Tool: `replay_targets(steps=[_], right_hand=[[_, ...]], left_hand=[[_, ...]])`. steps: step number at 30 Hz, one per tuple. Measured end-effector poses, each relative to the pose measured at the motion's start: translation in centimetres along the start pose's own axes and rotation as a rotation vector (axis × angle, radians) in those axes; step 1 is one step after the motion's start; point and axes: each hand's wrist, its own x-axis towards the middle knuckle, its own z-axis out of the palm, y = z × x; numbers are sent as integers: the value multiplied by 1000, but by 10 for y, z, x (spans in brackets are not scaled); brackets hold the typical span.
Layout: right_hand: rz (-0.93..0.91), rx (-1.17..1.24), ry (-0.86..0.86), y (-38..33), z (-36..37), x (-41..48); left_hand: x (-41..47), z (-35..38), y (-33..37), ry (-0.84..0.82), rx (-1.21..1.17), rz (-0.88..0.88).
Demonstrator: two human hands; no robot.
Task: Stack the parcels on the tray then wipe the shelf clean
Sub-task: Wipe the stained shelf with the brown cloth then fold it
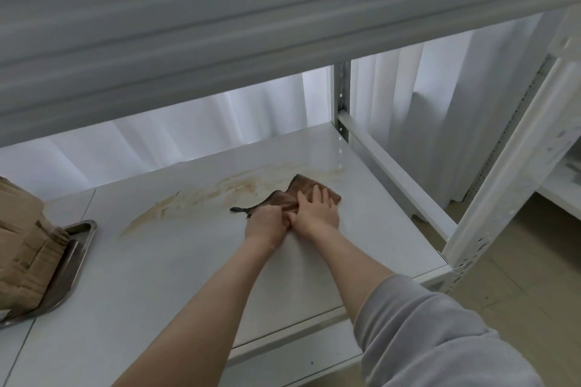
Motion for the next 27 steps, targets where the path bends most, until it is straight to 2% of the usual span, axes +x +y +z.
replay_targets(steps=[5, 10, 16, 22, 25, 27], right_hand=[[250, 8, 109, 66, -24, 18], [308, -4, 110, 64, -29, 38], [99, -24, 9, 14, -22, 50], [-204, -106, -135, -58, 8, 35], [-323, -115, -186, -75, 21, 21], [-338, -104, -180, -70, 22, 17]], left_hand=[[26, 17, 66, -135, -181, 192], [44, 17, 67, -266, -94, 237], [34, 2, 8, -185, -57, 141], [8, -21, -64, -81, -56, -117], [-1, -25, -75, -58, -35, -224], [-4, -26, -68, -31, 0, -227]])
